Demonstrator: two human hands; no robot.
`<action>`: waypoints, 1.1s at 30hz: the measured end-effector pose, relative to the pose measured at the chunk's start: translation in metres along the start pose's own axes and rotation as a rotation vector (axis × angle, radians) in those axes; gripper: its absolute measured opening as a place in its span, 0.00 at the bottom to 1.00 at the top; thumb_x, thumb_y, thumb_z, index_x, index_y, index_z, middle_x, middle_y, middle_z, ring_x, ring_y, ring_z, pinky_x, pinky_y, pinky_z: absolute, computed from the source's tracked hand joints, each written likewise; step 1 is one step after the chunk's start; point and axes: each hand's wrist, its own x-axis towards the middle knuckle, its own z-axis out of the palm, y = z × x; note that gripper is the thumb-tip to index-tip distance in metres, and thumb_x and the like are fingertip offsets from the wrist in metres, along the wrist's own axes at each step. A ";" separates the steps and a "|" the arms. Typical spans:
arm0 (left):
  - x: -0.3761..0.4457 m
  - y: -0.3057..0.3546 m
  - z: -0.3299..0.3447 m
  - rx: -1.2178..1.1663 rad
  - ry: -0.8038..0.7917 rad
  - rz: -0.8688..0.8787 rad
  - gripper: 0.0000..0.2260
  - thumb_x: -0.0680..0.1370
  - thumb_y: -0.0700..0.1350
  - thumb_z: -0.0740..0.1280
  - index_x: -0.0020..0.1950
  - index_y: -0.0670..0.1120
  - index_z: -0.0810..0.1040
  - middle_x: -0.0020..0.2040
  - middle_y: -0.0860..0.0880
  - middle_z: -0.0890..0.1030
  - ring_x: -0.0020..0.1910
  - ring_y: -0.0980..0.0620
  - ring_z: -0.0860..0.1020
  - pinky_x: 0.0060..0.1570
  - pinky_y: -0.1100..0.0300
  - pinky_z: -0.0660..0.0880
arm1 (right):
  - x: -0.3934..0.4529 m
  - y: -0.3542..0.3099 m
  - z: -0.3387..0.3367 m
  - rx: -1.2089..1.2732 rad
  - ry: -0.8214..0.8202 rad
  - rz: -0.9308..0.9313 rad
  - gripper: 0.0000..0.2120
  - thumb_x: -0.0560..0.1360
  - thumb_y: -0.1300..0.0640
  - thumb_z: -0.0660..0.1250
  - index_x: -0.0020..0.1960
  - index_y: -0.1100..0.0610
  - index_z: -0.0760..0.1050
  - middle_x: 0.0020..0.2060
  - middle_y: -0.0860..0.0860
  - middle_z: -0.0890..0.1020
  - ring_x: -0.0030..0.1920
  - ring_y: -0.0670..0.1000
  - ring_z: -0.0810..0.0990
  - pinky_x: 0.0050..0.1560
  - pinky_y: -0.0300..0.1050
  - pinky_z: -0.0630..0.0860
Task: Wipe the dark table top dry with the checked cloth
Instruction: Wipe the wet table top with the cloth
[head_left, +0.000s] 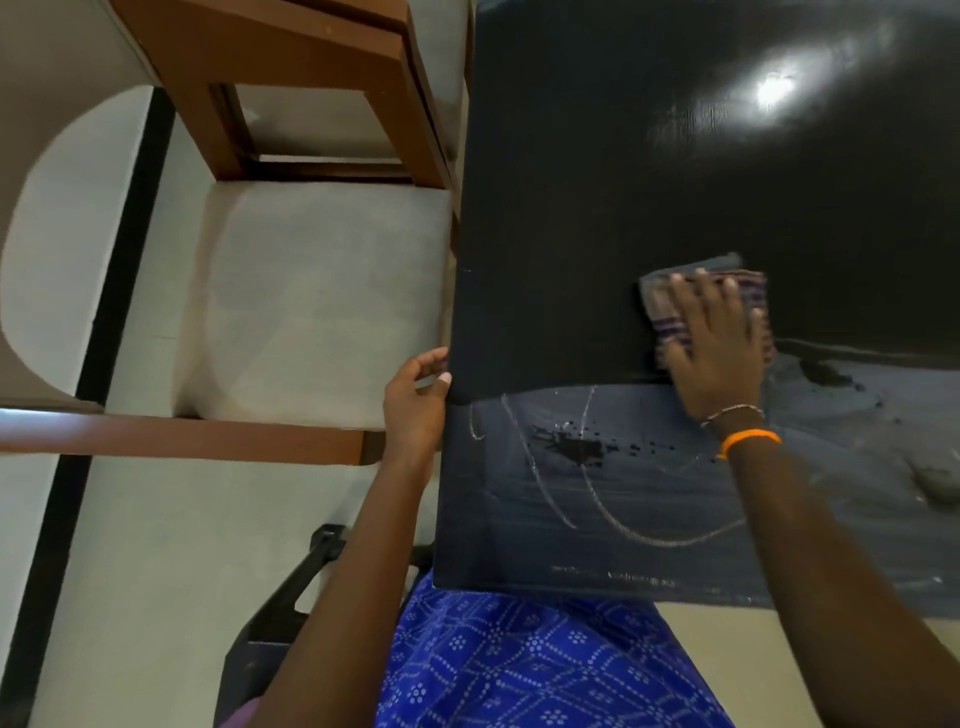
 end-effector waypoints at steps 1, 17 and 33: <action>0.000 -0.001 -0.001 -0.009 -0.007 0.003 0.13 0.78 0.36 0.62 0.59 0.48 0.76 0.54 0.52 0.79 0.52 0.56 0.78 0.47 0.67 0.77 | -0.001 0.013 -0.003 0.006 0.005 0.057 0.35 0.68 0.45 0.47 0.75 0.49 0.56 0.76 0.52 0.58 0.76 0.58 0.53 0.73 0.62 0.49; -0.028 0.000 0.004 -0.374 0.064 -0.118 0.21 0.80 0.57 0.51 0.61 0.47 0.76 0.57 0.46 0.80 0.56 0.51 0.78 0.56 0.54 0.75 | -0.057 -0.195 0.048 0.086 -0.092 -0.439 0.31 0.73 0.47 0.59 0.75 0.48 0.56 0.76 0.52 0.57 0.76 0.58 0.53 0.73 0.61 0.46; -0.086 0.012 0.136 0.680 -0.059 0.437 0.30 0.74 0.46 0.67 0.73 0.45 0.60 0.76 0.48 0.57 0.76 0.48 0.48 0.73 0.52 0.42 | -0.060 0.158 -0.026 -0.003 -0.003 0.240 0.36 0.68 0.44 0.45 0.75 0.51 0.56 0.76 0.54 0.58 0.76 0.59 0.54 0.73 0.62 0.50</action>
